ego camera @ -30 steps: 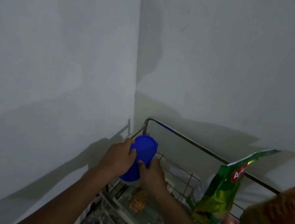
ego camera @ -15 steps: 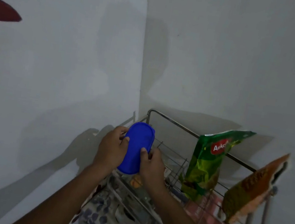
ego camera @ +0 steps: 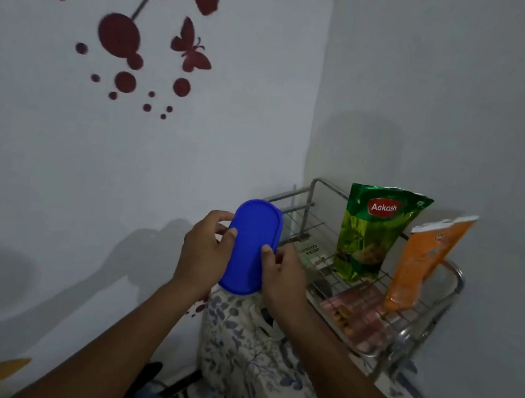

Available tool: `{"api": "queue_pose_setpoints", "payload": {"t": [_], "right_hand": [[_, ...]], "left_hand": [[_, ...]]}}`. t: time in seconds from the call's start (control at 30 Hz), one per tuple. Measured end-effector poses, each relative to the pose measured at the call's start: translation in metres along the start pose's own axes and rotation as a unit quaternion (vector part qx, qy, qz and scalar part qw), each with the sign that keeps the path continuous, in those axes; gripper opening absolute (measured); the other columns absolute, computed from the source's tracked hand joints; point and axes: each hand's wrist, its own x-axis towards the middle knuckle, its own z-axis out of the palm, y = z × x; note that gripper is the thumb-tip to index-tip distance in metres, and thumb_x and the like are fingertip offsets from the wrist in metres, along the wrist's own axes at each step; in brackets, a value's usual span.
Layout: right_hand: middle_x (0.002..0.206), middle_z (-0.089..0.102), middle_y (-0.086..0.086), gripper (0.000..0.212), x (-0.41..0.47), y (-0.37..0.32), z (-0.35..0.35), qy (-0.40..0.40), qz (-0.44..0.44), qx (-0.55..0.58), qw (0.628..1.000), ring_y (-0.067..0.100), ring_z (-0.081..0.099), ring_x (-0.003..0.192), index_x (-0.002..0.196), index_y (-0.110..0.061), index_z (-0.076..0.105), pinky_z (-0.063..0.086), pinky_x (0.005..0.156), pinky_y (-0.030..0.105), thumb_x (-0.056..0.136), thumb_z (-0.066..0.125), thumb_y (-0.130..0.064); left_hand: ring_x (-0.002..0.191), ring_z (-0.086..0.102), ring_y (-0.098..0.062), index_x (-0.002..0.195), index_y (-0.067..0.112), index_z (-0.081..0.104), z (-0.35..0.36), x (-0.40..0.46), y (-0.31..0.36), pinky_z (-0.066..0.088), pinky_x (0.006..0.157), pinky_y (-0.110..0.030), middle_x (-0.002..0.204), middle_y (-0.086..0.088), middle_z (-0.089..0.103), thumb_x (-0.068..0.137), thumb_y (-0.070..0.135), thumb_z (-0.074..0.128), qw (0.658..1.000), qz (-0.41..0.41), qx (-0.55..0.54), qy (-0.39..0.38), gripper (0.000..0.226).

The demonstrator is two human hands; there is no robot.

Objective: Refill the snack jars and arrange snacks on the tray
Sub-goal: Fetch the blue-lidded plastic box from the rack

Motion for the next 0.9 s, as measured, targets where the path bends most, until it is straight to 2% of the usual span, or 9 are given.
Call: {"api": "queue_pose_setpoints", "payload": {"t": [0.17, 0.3, 0.43, 0.53, 0.63, 0.77, 0.9], "right_hand": [[0.075, 0.049, -0.003, 0.027, -0.073, -0.043, -0.013, -0.019, -0.042, -0.005, 0.999, 0.007, 0.044, 0.060, 0.084, -0.020, 0.044, 0.038, 0.052, 0.010, 0.106, 0.047, -0.036], [0.075, 0.049, -0.003, 0.028, -0.129, -0.065, -0.027, -0.014, -0.053, -0.018, 0.998, 0.008, 0.043, 0.059, 0.085, -0.019, 0.044, 0.038, 0.051, 0.011, 0.105, 0.047, -0.038], [0.077, 0.051, -0.003, 0.029, -0.198, -0.075, -0.040, -0.033, -0.050, -0.016, 0.998, 0.007, 0.045, 0.060, 0.088, -0.015, 0.048, 0.035, 0.050, 0.017, 0.105, 0.047, -0.038], [0.079, 0.054, 0.003, 0.032, -0.253, -0.079, -0.055, -0.049, -0.054, -0.022, 0.997, 0.012, 0.047, 0.063, 0.090, -0.008, 0.050, 0.036, 0.051, 0.017, 0.104, 0.050, -0.037], [0.076, 0.051, 0.002, 0.030, -0.317, -0.083, -0.069, -0.073, -0.062, -0.034, 0.995, 0.012, 0.045, 0.063, 0.086, -0.009, 0.048, 0.034, 0.052, 0.018, 0.104, 0.052, -0.033], [0.076, 0.048, 0.001, 0.029, -0.398, -0.099, -0.076, -0.137, -0.064, -0.028, 0.988, 0.013, 0.043, 0.064, 0.084, -0.011, 0.046, 0.034, 0.056, 0.026, 0.103, 0.054, -0.032], [0.077, 0.050, 0.000, 0.029, -0.451, -0.123, -0.069, -0.166, -0.090, -0.005, 0.982, 0.013, 0.045, 0.066, 0.084, -0.012, 0.047, 0.035, 0.057, 0.024, 0.102, 0.055, -0.032]], "left_hand": [[0.091, 0.064, -0.005, 0.128, 0.029, 0.059, -0.059, -0.072, 0.032, 0.052, 0.062, -0.021, 0.110, 0.008, 0.064, 0.106, 0.025, 0.054, 0.999, 0.001, 0.008, 0.031, 0.023], [0.088, 0.064, -0.005, 0.126, 0.032, 0.059, -0.088, -0.128, 0.051, 0.045, 0.053, -0.010, 0.105, 0.013, 0.062, 0.105, 0.025, 0.054, 0.999, 0.003, 0.007, 0.046, 0.022], [0.089, 0.064, -0.005, 0.125, 0.032, 0.059, -0.114, -0.200, 0.057, 0.046, 0.053, -0.007, 0.102, 0.015, 0.062, 0.104, 0.024, 0.056, 0.999, -0.005, -0.005, 0.046, 0.022], [0.088, 0.064, -0.004, 0.121, 0.035, 0.058, -0.132, -0.258, 0.057, 0.046, 0.054, -0.008, 0.102, 0.018, 0.062, 0.103, 0.026, 0.059, 0.999, -0.007, -0.013, 0.043, 0.020], [0.085, 0.063, -0.002, 0.118, 0.034, 0.058, -0.150, -0.327, 0.056, 0.048, 0.055, -0.009, 0.099, 0.018, 0.063, 0.102, 0.024, 0.061, 0.998, -0.036, -0.025, 0.048, 0.020], [0.090, 0.065, -0.006, 0.130, 0.026, 0.059, -0.190, -0.416, 0.061, 0.049, 0.056, -0.012, 0.105, 0.010, 0.065, 0.103, 0.022, 0.059, 0.996, -0.061, -0.011, 0.070, 0.028], [0.095, 0.066, -0.005, 0.131, 0.029, 0.059, -0.233, -0.475, 0.073, 0.056, 0.064, -0.017, 0.108, 0.011, 0.066, 0.103, 0.021, 0.059, 0.992, -0.075, -0.006, 0.105, 0.028]]}}
